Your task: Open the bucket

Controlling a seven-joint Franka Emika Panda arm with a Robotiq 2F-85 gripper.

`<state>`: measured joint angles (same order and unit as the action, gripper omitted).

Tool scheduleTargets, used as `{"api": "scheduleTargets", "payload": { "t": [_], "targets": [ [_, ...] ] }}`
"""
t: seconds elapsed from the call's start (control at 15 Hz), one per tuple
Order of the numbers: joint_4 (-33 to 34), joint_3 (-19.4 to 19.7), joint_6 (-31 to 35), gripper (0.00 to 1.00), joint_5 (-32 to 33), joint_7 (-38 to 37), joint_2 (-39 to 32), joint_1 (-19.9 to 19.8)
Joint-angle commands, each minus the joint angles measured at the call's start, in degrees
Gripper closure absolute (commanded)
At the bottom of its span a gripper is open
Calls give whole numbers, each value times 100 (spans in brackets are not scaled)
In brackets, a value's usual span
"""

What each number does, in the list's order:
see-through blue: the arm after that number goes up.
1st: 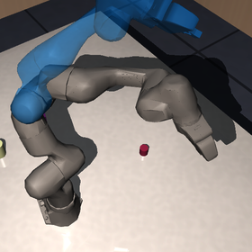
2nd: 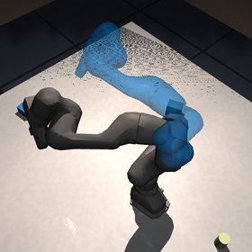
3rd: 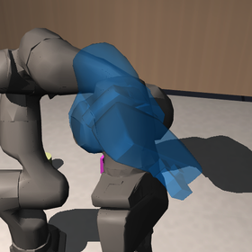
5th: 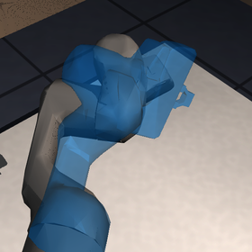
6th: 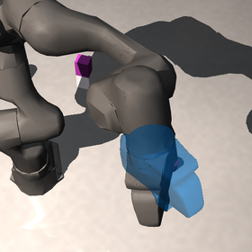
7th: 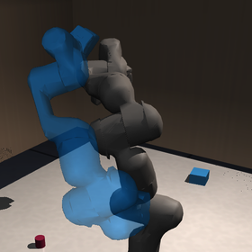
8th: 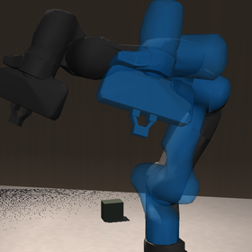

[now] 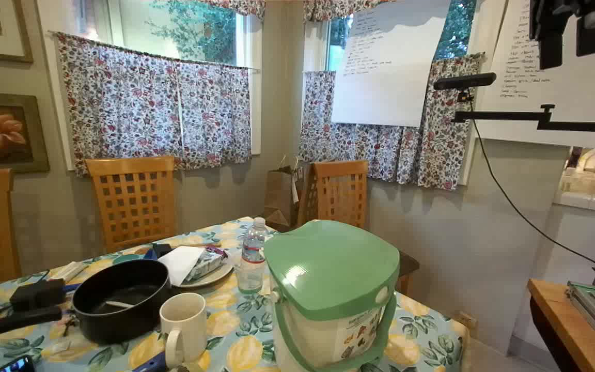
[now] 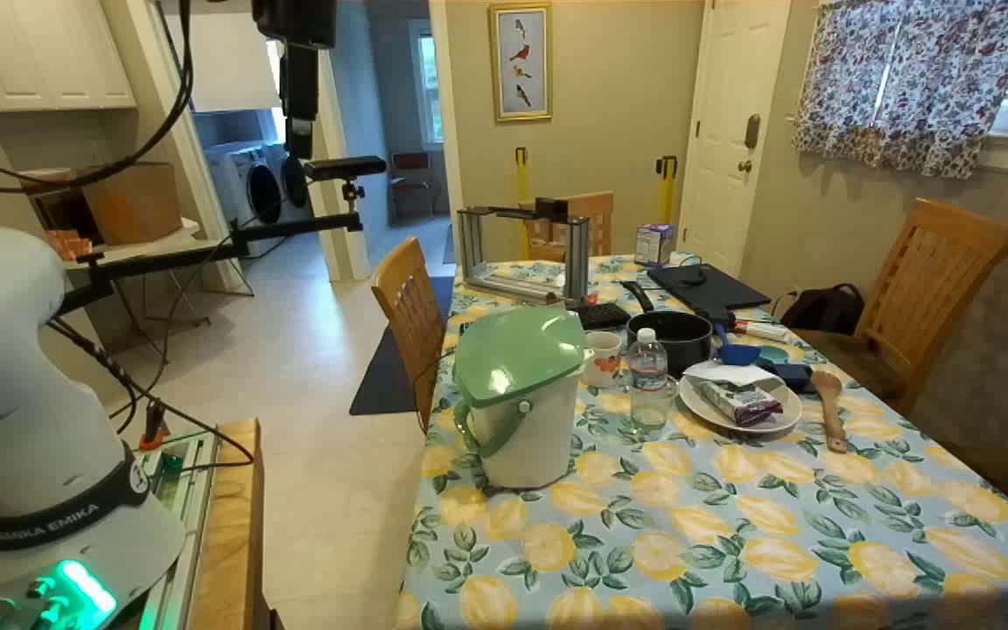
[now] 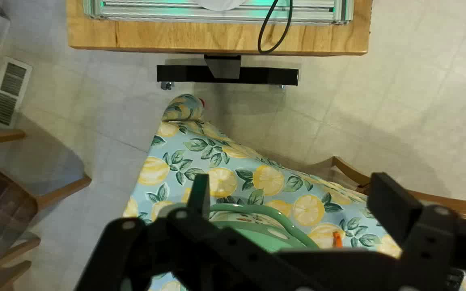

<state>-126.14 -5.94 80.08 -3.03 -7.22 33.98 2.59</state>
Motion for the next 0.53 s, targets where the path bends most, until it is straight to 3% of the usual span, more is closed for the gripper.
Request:
{"api": "scheduleTargets", "payload": {
  "t": [0.0, 0.33, 0.47],
  "targets": [
    [18, 4, -16, 0, 3, -2, -8, 4],
    [18, 4, -16, 0, 3, -2, -8, 4],
    [-504, -13, 776, 0, 62, 233, 332, 92]
  ]
}}
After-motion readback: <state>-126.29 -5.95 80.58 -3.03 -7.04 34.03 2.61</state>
